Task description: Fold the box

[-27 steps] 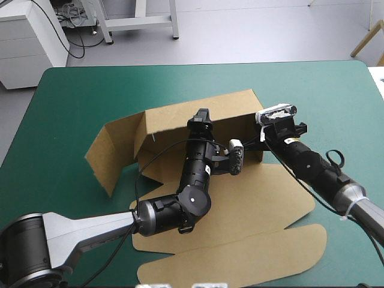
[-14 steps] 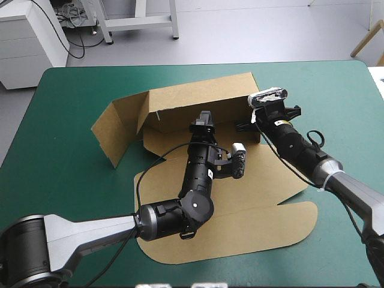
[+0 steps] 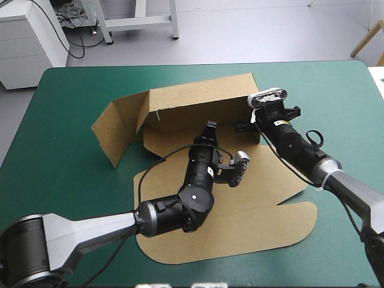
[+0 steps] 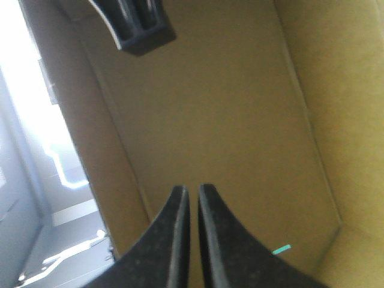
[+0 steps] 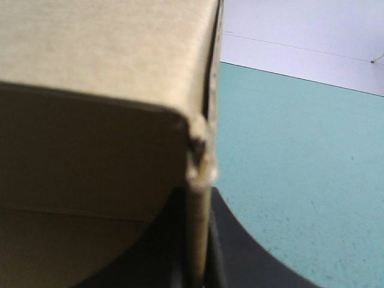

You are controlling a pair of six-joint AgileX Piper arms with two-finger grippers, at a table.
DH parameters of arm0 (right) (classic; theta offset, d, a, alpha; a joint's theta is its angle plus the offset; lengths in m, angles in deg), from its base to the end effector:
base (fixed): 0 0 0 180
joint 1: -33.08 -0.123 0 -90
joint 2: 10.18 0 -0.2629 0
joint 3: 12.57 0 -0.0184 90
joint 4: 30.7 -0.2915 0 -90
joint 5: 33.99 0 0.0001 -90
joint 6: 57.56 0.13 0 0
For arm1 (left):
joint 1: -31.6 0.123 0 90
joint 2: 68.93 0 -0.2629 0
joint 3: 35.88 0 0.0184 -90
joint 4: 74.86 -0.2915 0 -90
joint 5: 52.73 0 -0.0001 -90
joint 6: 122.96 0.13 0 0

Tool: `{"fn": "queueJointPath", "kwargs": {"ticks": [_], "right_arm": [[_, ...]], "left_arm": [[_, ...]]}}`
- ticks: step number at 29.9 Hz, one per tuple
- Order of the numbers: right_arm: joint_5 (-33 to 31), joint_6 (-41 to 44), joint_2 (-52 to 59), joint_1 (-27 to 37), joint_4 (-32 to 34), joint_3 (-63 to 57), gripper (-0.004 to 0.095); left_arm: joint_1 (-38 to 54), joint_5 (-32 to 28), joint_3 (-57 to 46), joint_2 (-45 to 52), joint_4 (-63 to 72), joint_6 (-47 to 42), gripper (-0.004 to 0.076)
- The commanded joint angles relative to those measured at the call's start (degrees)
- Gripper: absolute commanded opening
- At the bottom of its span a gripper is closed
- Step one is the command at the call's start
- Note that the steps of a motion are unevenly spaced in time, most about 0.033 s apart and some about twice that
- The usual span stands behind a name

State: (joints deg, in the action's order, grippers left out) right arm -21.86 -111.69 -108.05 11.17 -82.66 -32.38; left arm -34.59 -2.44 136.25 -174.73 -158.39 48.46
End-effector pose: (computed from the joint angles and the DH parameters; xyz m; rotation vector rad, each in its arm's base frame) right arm 0.4005 0.1380 0.2201 -0.3008 1.8940 0.0647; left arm 0.2595 -0.3417 0.2321 1.6553 1.1959 0.9674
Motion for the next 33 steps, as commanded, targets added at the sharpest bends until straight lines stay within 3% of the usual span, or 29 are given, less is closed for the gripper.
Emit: {"fn": "queueJointPath", "kwargs": {"ticks": [1, 3, 6, 9, 15, 21, 25, 33], "right_arm": [[3.0, 0.29, 2.24, 0.08, 0.26, 2.25, -0.0014], [2.56, 0.29, 2.24, 0.08, 0.26, 2.25, -0.0014], [2.0, 0.29, 2.24, 0.08, 0.26, 2.25, -0.0014], [1.97, 0.29, 2.24, 0.08, 0.26, 2.25, -0.0014], [1.97, 0.29, 2.24, 0.08, 0.26, 2.25, -0.0014], [1.97, 0.29, 2.24, 0.08, 0.26, 2.25, -0.0014], [2.07, 0.29, 2.24, 0.08, 0.26, 2.25, -0.0014], [2.07, 0.29, 2.24, 0.08, 0.26, 2.25, -0.0014]], "left_arm": [[2.76, -0.83, 8.15, 2.88, 12.62, 12.76, 0.0015], [5.59, -0.32, 14.74, 2.88, 27.51, 21.78, 0.0015], [12.19, 5.38, 25.07, 2.78, 47.95, 34.4, 0.0015], [21.43, 11.72, 34.76, 2.78, 61.95, 37.38, 0.0014], [40.88, 17.16, 45.79, 2.78, 76.07, 29.51, 0.0014], [58.57, 20.35, 46.79, 2.9, 84.79, 18.41, 0.001], [67.48, 23.88, 44.21, 2.89, 88.05, 16.47, -0.001], [80.43, 22.44, 31.5, 4.34, 96.43, 15.63, -0.001]]}}
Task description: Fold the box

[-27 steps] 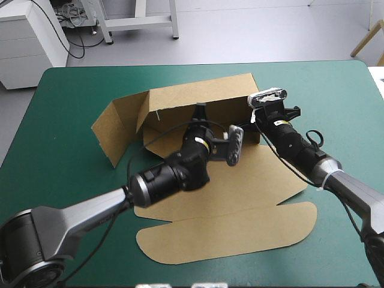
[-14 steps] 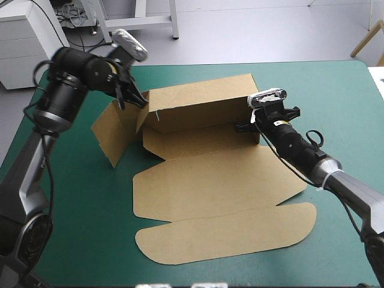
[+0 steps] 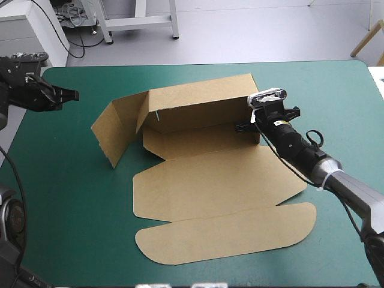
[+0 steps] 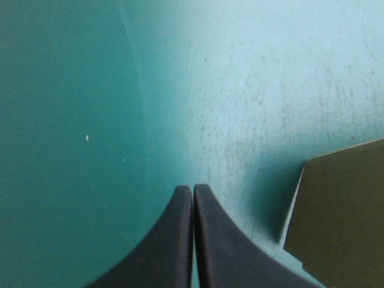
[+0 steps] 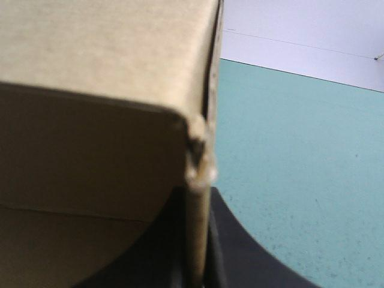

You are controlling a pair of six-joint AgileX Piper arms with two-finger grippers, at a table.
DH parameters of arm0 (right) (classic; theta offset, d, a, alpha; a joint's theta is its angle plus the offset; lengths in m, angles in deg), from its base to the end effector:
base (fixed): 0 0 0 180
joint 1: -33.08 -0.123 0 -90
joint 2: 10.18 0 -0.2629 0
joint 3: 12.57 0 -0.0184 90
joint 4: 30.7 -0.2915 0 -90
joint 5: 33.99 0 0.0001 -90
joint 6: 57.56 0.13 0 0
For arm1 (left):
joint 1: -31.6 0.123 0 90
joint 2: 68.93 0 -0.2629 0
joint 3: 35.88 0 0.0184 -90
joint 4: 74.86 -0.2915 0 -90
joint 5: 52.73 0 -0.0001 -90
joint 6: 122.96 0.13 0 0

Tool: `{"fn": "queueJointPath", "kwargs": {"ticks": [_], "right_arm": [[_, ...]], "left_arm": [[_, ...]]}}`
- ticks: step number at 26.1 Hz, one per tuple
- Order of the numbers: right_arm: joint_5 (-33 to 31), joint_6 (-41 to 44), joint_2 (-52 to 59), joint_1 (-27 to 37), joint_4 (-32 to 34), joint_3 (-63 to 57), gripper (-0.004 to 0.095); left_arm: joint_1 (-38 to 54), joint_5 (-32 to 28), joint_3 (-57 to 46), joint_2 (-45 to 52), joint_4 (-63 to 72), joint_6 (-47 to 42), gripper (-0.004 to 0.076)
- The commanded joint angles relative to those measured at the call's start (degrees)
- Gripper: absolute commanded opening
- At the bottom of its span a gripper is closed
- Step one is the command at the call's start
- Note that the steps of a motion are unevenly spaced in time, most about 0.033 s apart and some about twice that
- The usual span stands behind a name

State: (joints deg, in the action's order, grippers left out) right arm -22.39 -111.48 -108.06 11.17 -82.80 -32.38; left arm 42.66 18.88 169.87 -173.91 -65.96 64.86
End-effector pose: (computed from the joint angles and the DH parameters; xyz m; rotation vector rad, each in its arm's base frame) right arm 0.4000 0.1387 0.2192 -0.3005 1.9010 0.0747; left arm 0.4098 0.0607 0.3374 -0.0878 2.6118 -0.0953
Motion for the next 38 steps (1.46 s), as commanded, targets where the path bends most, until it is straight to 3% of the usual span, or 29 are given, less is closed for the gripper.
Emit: {"fn": "queueJointPath", "kwargs": {"ticks": [1, 11, 15, 20, 22, 24, 28, 29, 33, 38], "right_arm": [[2.44, 0.08, 2.26, 0.08, 0.4, 2.25, -0.0014], [-0.13, 0.08, 2.23, 0.08, 0.4, 2.25, -0.0013], [-3.39, 0.08, 2.43, 0.08, -0.13, 3.92, -0.0013], [-15.12, 6.21, 2.43, 1.6, -0.3, 10.33, 0.0004], [-20.63, 12.72, 2.43, 3.24, 3.46, 13.3, 0.0003], [-26.32, 20.9, 2.43, 4.5, 10.11, 16.41, 0.0003], [-38.51, 41.78, 2.33, 5.08, 30.4, 24.86, 0.0003], [-44.35, 46.79, 2.33, 5.08, 35.12, 28.76, 0.0003], [-58.7, 50.87, 2.25, 5.08, 37.08, 37.27, 0.0003], [-69.37, 54.59, 0.63, 5.08, 38.81, 37.6, 0.0003]], "left_arm": [[4.62, 0.27, -4.2, 3.8, 4.43, -0.77, -0.001], [17.39, -11.07, -23.43, 9.83, 9.83, -1.3, -0.001], [18.43, -12.25, -25.68, 11.06, 11.63, -0.33, -0.001], [18.43, -11.43, -25.68, 11.4, 11.99, -0.33, -0.001], [18.43, -11.29, -25.68, 11.49, 11.99, -0.33, -0.001], [18.43, -11.29, -25.68, 11.49, 11.99, -0.33, -0.001], [18.43, -11.52, -25.68, 11.49, 11.99, -0.33, -0.001], [18.43, -11.52, -25.68, 11.49, 11.99, -0.33, -0.001], [18.43, -11.42, -25.68, 11.49, 11.29, -0.33, -0.001], [18.43, -10.9, -25.68, 11.49, 11.19, -0.7, -0.001]]}}
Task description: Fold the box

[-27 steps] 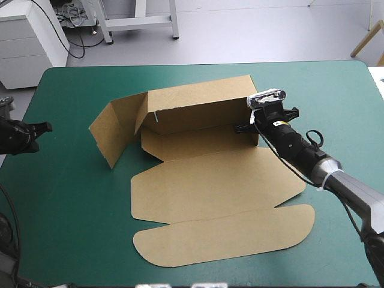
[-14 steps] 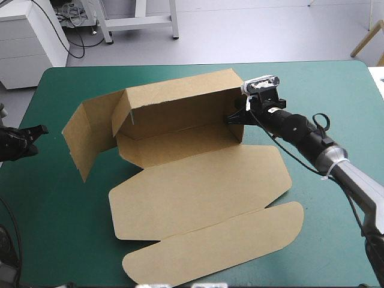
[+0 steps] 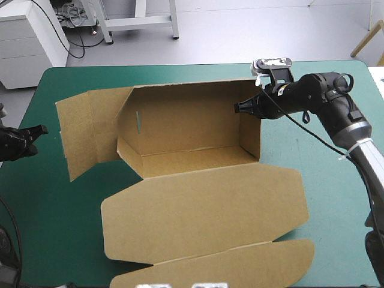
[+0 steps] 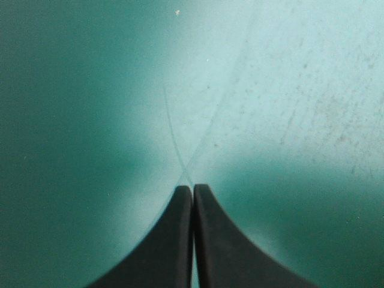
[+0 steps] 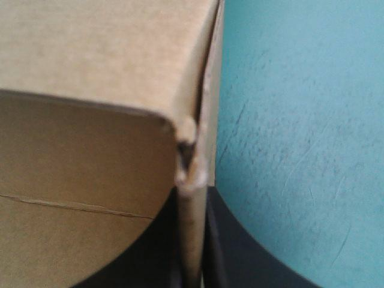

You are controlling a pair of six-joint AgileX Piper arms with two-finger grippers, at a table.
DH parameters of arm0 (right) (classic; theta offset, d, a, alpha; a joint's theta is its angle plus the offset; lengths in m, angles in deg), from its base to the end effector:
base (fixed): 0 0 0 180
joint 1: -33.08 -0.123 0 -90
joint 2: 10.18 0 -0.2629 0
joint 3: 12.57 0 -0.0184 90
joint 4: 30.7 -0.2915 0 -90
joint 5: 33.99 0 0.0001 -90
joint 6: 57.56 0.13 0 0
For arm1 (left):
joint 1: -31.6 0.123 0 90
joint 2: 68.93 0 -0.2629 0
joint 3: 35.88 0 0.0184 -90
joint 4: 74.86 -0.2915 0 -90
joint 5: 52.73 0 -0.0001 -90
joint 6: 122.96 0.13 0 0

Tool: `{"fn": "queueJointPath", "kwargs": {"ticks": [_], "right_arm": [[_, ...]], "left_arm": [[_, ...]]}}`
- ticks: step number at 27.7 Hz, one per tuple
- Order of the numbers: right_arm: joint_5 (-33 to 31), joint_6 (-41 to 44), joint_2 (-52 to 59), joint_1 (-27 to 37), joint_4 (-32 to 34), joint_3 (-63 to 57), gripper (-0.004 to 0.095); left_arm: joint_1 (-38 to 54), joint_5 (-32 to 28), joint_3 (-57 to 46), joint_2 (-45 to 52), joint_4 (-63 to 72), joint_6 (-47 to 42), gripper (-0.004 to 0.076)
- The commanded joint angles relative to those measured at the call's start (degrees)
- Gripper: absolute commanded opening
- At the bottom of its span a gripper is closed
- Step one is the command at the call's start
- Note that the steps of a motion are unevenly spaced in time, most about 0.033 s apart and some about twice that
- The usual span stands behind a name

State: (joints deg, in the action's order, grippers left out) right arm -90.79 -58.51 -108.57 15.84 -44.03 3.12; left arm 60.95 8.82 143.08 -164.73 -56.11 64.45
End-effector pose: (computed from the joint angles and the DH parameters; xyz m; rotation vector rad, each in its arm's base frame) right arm 0.3833 0.1452 0.3424 -0.3190 2.4241 0.4214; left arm 0.3376 0.1477 0.2532 -0.6426 2.5993 -0.2455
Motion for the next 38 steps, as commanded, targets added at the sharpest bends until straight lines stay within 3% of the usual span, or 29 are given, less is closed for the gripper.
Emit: {"fn": "queueJointPath", "kwargs": {"ticks": [1, 4, 6, 14, 21, 25, 32, 34, 38], "right_arm": [[-3.4, 2.64, 0.42, 0.41, 1.63, 2.09, 0.0003], [-11.48, 3.85, -2.2, 0.41, 6.19, 1.43, 0.0003], [-11.8, 3.85, -3.74, 0.41, 7.62, 0.17, 0.0003], [-2.16, 3.61, -9.38, 0.41, 8.52, -0.21, 0.0001], [2.6, 2.66, -12.18, 0.41, 10.23, -0.1, 0.0021], [4.04, 2.37, -12.4, 0.41, 10.23, 0.48, 0.0194], [1.61, 1.94, -12.4, 0.41, 10.15, 6.83, 0.0742], [-0.69, 1.94, -12.4, 0.41, 10.15, 9.76, 0.081], [-6.64, 1.94, -12.4, 0.41, 10.35, 16.67, 0.082]], "left_arm": [[0.14, -0.5, 1.11, 2.3, 1.34, -0.28, -0.001], [0.14, -0.13, 1.11, 2.3, 0.94, -0.28, -0.001], [0.14, -0.13, 1.11, 2.3, 0.94, -0.28, -0.001], [0.14, 0.21, 1.11, 2.3, 0.94, -0.28, -0.001], [0.14, 0.31, 1.11, 2.3, 0.89, 0.54, -0.001], [0.14, -0.04, 1.11, 2.3, 0.45, 0.54, -0.001], [0.14, -0.7, 1.11, 2.3, 1.05, -1.36, -0.001], [0.14, -0.7, 1.11, 2.3, 0.78, -1.36, -0.001], [0.14, -1.02, 1.11, 2.3, 0.48, -1.36, -0.001]]}}
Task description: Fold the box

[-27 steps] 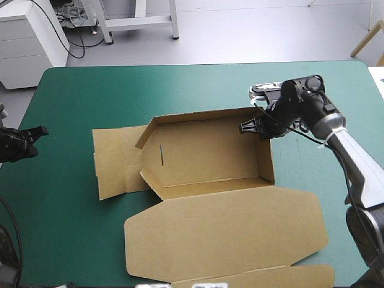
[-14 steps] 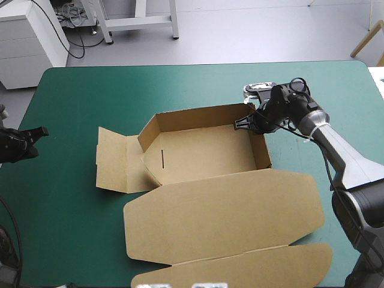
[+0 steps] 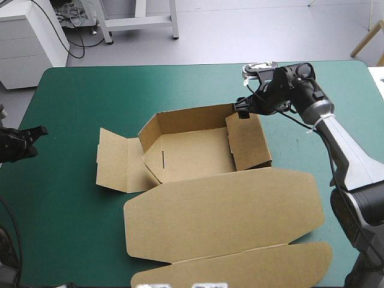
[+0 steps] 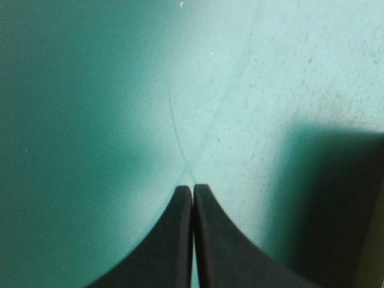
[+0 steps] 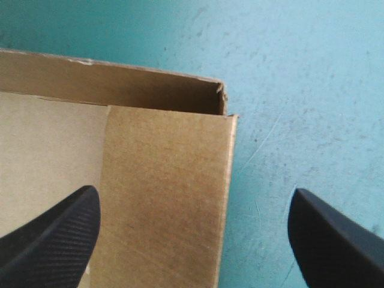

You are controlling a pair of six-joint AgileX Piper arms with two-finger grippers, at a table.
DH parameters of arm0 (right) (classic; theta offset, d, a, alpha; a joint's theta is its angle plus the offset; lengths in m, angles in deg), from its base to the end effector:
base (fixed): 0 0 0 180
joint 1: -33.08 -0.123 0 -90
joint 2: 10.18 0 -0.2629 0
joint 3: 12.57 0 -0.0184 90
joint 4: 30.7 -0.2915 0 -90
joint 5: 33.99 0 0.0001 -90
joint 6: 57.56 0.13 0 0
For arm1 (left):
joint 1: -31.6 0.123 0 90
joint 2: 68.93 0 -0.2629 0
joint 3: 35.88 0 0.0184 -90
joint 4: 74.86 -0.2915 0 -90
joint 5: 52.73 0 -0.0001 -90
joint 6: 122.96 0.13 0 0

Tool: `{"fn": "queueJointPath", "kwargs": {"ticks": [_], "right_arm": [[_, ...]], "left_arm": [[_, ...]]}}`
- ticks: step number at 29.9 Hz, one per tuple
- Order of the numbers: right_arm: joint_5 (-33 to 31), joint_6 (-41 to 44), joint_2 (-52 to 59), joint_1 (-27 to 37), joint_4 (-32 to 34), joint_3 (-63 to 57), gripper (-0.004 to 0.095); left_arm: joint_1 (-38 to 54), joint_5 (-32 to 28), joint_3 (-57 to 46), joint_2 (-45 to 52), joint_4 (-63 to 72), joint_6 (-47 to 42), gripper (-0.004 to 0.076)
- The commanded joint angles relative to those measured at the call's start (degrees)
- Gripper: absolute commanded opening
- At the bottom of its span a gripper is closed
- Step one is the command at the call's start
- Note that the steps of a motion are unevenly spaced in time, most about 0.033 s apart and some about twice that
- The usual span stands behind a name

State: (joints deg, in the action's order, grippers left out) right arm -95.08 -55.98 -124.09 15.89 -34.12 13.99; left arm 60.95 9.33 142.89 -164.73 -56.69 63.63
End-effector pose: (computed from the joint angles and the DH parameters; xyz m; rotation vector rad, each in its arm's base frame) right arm 0.4421 0.1439 0.2846 -0.3350 2.5793 0.1974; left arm 0.3358 0.1477 0.2514 -0.6596 2.6113 -0.2437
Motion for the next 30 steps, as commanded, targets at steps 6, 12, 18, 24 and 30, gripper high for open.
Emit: {"fn": "queueJointPath", "kwargs": {"ticks": [6, 12, 18, 24, 30], "right_arm": [[-7.96, -1.14, 5.28, 0.36, 0.22, 12.39, 0.082], [-7.96, -0.46, 12.16, 0.36, 1.09, 10.55, 0.082], [-7.96, -0.46, 16.86, 0.36, 1.42, 3.51, 0.082], [-5.2, -0.46, 15.83, 0.36, 0.86, -5.35, 0.082], [-3.18, -0.46, 9.84, -0.04, -0.03, -8.22, 0.082]], "left_arm": [[0.14, -1.69, 1.3, 2.3, 0.66, -0.55, -0.001], [0.14, -1.69, 1.3, 2.3, 0.66, -0.73, -0.001], [0.14, -1.58, 1.3, 2.3, 0.54, -0.73, -0.001], [0.14, -1.58, 1.3, 2.3, 0.54, -0.73, -0.001], [0.14, -0.62, 1.3, 2.3, 0.31, -0.73, -0.001]]}}
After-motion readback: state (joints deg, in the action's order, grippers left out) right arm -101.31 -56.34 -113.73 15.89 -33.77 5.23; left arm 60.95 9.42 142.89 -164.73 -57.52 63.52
